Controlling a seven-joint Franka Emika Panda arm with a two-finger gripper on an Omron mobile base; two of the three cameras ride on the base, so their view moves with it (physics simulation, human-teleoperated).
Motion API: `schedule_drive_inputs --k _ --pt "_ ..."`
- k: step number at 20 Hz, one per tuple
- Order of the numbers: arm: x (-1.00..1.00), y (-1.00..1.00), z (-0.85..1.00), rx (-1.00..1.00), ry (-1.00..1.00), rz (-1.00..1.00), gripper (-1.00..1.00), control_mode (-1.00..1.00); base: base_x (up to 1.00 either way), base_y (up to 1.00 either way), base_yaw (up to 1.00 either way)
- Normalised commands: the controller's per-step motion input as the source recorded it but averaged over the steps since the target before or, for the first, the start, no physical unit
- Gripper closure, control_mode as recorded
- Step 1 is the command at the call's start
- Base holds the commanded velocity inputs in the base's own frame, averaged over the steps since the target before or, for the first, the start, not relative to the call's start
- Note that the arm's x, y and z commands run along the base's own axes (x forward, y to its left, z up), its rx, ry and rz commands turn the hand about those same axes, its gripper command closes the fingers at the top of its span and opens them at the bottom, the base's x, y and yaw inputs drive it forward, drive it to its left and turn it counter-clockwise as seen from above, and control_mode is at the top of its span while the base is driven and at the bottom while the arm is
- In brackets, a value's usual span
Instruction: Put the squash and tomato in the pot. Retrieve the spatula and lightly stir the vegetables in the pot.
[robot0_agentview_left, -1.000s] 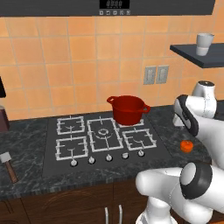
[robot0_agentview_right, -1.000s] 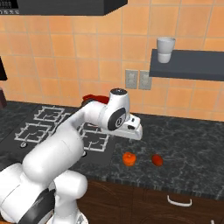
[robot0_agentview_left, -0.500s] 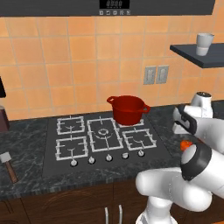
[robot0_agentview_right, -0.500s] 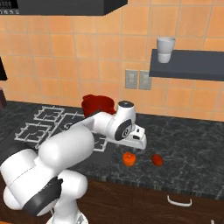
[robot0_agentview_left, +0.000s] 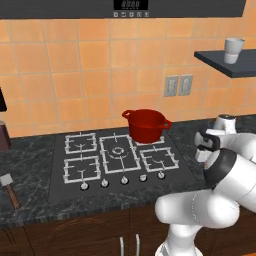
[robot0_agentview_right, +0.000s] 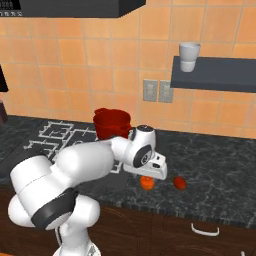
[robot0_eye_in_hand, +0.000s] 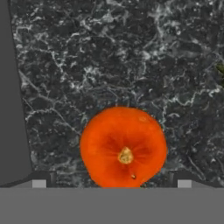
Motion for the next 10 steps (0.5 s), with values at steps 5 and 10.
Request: schedule_drive_inputs --k 5,10 --pt "0.00 -0.07 -0.33 0.00 0.03 0.00 -1.00 -1.00 0.00 0.00 0.00" --pt "0.00 0.00 -0.22 0.00 0.01 0.00 1.00 -1.00 0.00 0.00 0.00"
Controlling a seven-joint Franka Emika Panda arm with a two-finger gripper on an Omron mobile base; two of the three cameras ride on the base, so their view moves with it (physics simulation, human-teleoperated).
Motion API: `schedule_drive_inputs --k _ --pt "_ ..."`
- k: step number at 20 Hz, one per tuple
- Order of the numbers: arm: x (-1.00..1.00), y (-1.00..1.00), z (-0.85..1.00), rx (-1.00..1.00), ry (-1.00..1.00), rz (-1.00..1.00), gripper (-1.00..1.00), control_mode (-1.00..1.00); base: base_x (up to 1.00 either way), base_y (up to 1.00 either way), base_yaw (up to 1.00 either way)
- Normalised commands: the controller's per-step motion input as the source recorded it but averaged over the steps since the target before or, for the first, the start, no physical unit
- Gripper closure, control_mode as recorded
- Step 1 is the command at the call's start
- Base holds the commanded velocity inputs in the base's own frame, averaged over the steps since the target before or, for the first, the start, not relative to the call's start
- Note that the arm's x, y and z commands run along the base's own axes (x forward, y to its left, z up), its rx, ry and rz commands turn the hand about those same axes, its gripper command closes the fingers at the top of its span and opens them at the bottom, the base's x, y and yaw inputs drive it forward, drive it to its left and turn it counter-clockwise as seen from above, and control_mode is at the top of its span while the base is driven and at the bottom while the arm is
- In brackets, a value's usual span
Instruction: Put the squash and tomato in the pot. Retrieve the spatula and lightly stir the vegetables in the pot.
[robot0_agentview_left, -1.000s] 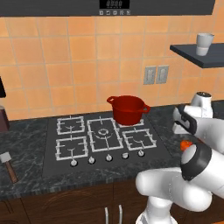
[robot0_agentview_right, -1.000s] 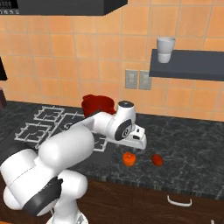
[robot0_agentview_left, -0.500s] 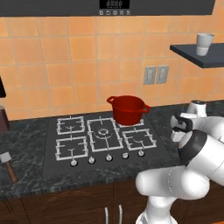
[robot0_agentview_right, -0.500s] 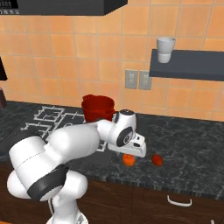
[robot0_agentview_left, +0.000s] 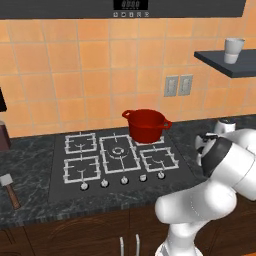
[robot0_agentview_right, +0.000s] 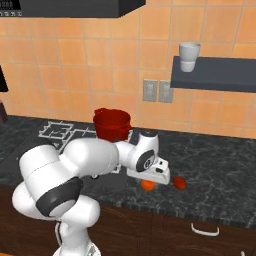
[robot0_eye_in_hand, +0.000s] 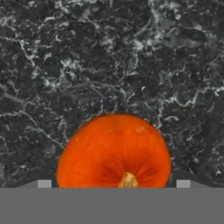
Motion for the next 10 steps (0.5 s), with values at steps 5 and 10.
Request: schedule_drive_inputs --k 5,10 --pt "0.00 0.18 0.49 0.02 -0.05 0.00 1.00 -1.00 0.00 0.00 0.00" --pt "0.05 0.76 0.65 -0.06 -0.19 0.02 1.00 -1.00 0.00 0.00 0.00"
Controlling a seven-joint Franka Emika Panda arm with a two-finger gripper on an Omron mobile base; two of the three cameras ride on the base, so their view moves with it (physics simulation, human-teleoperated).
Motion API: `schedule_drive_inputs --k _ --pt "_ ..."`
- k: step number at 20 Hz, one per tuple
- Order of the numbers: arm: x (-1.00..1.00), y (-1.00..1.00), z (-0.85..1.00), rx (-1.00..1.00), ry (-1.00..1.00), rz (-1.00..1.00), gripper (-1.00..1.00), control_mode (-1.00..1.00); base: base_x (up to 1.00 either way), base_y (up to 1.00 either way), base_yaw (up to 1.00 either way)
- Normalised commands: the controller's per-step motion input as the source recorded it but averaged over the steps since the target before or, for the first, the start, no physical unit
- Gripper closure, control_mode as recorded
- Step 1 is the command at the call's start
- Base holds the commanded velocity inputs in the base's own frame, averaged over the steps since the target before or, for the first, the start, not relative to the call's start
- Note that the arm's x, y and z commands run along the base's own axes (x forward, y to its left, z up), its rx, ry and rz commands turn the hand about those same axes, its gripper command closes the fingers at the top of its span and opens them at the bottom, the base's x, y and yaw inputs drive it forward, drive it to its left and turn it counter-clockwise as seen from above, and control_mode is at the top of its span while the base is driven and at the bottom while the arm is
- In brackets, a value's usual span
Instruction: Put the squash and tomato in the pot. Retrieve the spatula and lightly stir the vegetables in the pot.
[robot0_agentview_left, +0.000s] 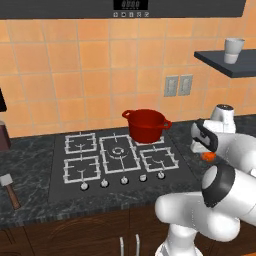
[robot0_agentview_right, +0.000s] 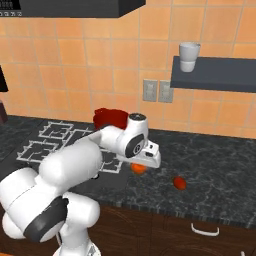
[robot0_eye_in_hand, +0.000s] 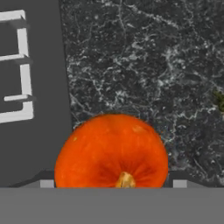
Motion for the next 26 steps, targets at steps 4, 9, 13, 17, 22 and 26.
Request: schedule_drive_inputs --k 4,9,13,17,22,26 --pt "0.00 0.12 0.40 0.00 -0.06 0.00 1.00 -1.00 0.00 0.00 0.00" --pt "0.58 0.82 1.00 -0.07 -0.09 0.00 1.00 -1.00 0.00 0.00 0.00" --pt "0.94 0.81 1.00 -0.08 -0.01 0.00 1.00 -1.00 0.00 0.00 0.00" --pt "0.95 0.29 0.78 -0.01 0.06 0.00 1.00 -1.00 0.00 0.00 0.00" --pt "0.96 0.29 0.07 0.00 0.10 0.00 1.00 -1.00 0.00 0.00 0.00" --pt "1.00 0.41 -0.54 0.00 0.06 0.00 1.00 -1.00 0.00 0.00 0.00"
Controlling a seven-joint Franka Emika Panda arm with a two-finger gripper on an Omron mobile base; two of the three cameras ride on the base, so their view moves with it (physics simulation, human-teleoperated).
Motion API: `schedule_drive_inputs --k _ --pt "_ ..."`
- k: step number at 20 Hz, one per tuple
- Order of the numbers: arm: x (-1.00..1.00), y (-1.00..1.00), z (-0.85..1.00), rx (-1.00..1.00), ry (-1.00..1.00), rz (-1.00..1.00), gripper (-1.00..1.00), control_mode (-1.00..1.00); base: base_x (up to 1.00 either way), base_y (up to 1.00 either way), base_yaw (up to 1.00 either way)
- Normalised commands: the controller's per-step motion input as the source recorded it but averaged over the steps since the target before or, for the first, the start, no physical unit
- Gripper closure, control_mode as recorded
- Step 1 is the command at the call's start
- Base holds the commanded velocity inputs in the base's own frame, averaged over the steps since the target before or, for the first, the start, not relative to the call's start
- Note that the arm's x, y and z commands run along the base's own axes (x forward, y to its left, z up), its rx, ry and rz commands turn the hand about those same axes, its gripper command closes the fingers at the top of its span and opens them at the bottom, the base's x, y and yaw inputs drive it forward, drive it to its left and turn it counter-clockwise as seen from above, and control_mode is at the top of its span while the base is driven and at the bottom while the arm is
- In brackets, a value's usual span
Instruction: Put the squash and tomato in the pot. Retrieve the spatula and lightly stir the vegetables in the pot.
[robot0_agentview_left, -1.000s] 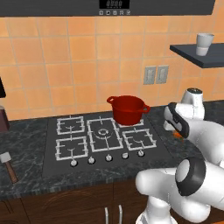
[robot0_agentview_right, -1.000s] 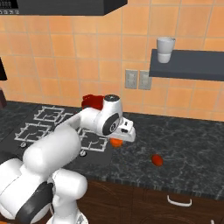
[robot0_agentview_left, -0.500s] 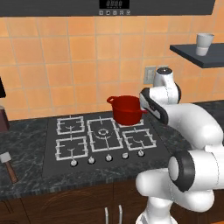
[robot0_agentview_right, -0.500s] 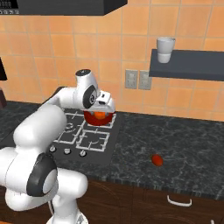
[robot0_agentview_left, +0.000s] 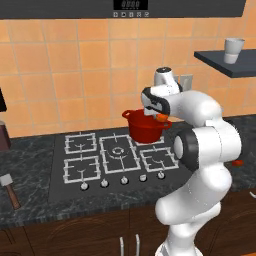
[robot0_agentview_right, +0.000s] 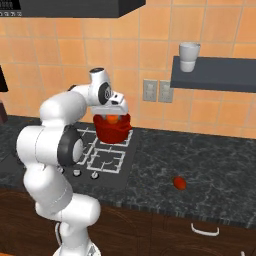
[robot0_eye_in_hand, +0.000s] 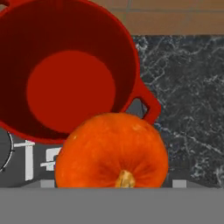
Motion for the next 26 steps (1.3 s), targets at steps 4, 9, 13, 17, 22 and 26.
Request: schedule_drive_inputs --k 4,9,13,17,22,26 --pt "0.92 0.16 -0.64 0.08 0.02 0.00 1.00 -1.00 0.00 0.00 0.00" --pt "0.72 0.19 -0.37 0.04 0.00 0.00 1.00 -1.00 0.00 0.00 0.00" --pt "0.24 0.27 -0.38 0.00 0.00 0.00 1.00 -1.00 0.00 0.00 0.00" --pt "0.10 0.04 -0.44 0.00 0.00 0.00 1.00 -1.00 0.00 0.00 0.00" --pt "0.10 0.00 -0.41 0.00 0.00 0.00 1.00 -1.00 0.00 0.00 0.00" --pt "0.02 0.00 -0.13 0.00 -0.08 0.00 1.00 -1.00 0.00 0.00 0.00"
